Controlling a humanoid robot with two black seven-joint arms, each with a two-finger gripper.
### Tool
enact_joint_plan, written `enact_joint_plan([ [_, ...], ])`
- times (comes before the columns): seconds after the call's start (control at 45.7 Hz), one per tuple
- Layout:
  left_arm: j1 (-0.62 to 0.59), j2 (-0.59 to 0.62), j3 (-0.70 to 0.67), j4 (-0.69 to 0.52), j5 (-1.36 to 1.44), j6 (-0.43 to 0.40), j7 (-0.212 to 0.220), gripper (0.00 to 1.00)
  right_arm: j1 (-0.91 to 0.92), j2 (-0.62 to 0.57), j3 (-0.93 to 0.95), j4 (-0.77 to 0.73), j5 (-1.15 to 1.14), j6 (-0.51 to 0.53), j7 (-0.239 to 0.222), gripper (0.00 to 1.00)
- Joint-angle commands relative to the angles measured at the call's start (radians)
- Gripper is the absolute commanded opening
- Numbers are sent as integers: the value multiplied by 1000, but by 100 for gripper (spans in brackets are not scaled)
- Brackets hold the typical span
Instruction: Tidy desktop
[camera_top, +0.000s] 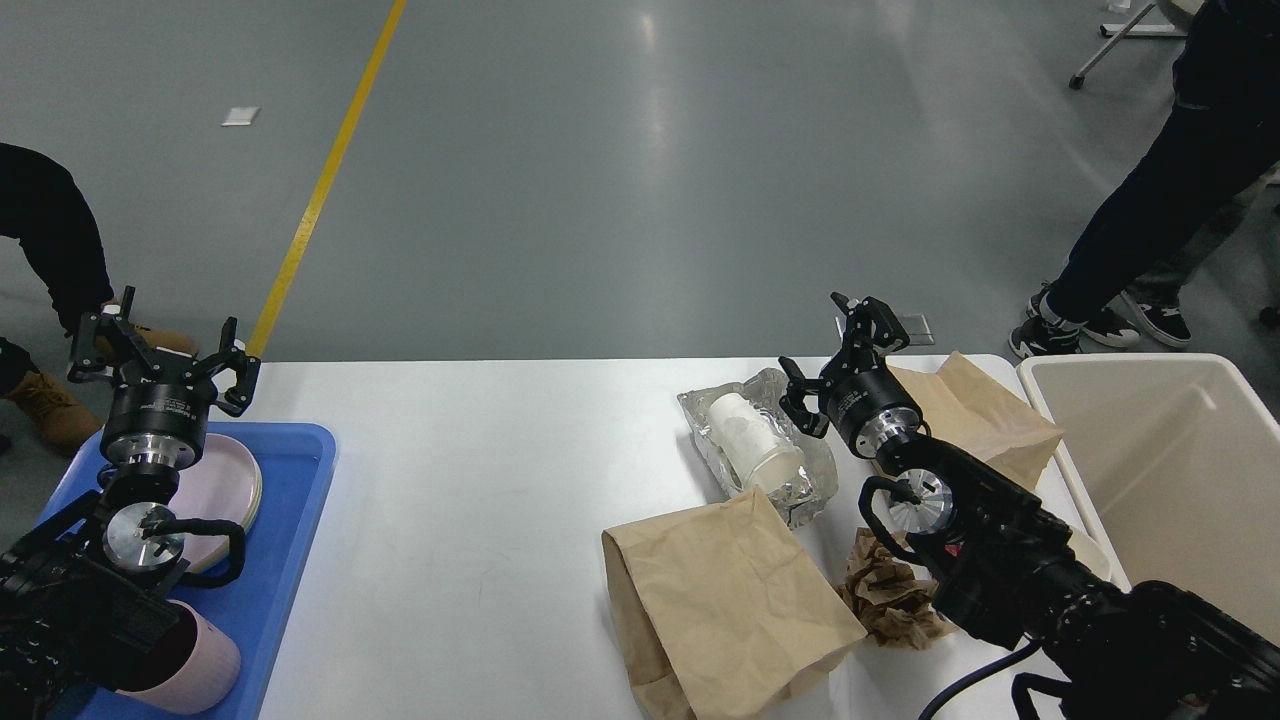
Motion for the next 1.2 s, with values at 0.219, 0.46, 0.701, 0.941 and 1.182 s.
enact_joint_plan([
  [0.219,8,-2,-4,0,5,-9,-7,96,0,0,0,0,0,0,0,100],
  [0.46,8,-2,-4,0,5,-9,-8,96,0,0,0,0,0,0,0,100],
  [0.701,8,-2,-4,-2,5,-9,-7,96,0,0,0,0,0,0,0,100],
  [0.941,8,-2,-4,0,5,-9,-7,96,0,0,0,0,0,0,0,100],
  [1.182,8,-2,-4,-2,5,-9,-7,96,0,0,0,0,0,0,0,100],
])
